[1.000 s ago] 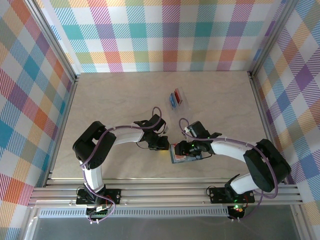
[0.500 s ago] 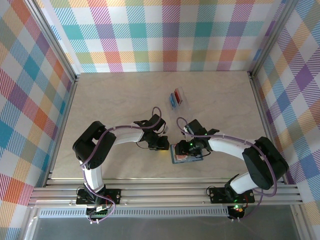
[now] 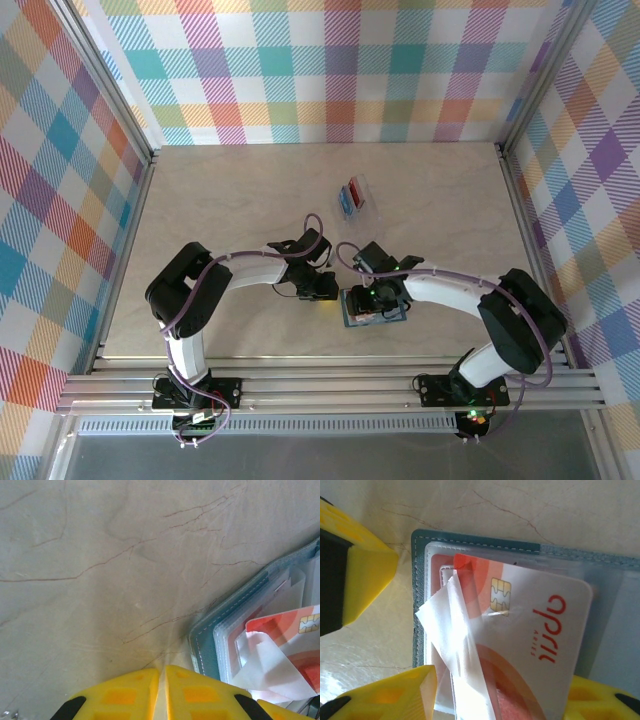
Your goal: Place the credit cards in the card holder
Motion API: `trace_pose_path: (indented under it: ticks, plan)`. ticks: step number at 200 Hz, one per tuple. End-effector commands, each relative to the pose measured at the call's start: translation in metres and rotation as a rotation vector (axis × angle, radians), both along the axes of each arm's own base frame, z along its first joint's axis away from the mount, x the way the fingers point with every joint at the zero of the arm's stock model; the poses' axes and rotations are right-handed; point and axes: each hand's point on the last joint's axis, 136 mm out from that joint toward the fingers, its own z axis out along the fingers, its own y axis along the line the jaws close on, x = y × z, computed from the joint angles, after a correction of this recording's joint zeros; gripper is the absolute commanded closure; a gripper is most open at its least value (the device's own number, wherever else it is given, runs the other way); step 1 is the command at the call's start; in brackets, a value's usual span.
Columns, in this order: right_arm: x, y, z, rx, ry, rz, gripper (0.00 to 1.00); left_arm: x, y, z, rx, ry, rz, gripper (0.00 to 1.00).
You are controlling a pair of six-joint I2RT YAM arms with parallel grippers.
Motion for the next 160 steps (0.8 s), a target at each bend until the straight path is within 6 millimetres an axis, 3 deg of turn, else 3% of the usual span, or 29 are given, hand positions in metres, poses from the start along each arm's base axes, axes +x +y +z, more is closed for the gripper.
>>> trace_pose_path:
  ticks: [1, 73, 160]
  plan:
    - [-0.006, -0.024, -0.011, -0.163, 0.0, 0.025, 0.49, 0.002, 0.018, -0.033, 0.097, 0.013, 0.035, 0.85]
    - [-0.004, -0.022, -0.005, -0.271, -0.053, 0.104, 0.48, 0.002, 0.018, -0.032, 0.097, 0.012, 0.037, 0.85]
    - [0.0, -0.02, 0.013, -0.256, -0.105, 0.123, 0.42, 0.003, 0.019, -0.029, 0.092, 0.005, 0.039, 0.85]
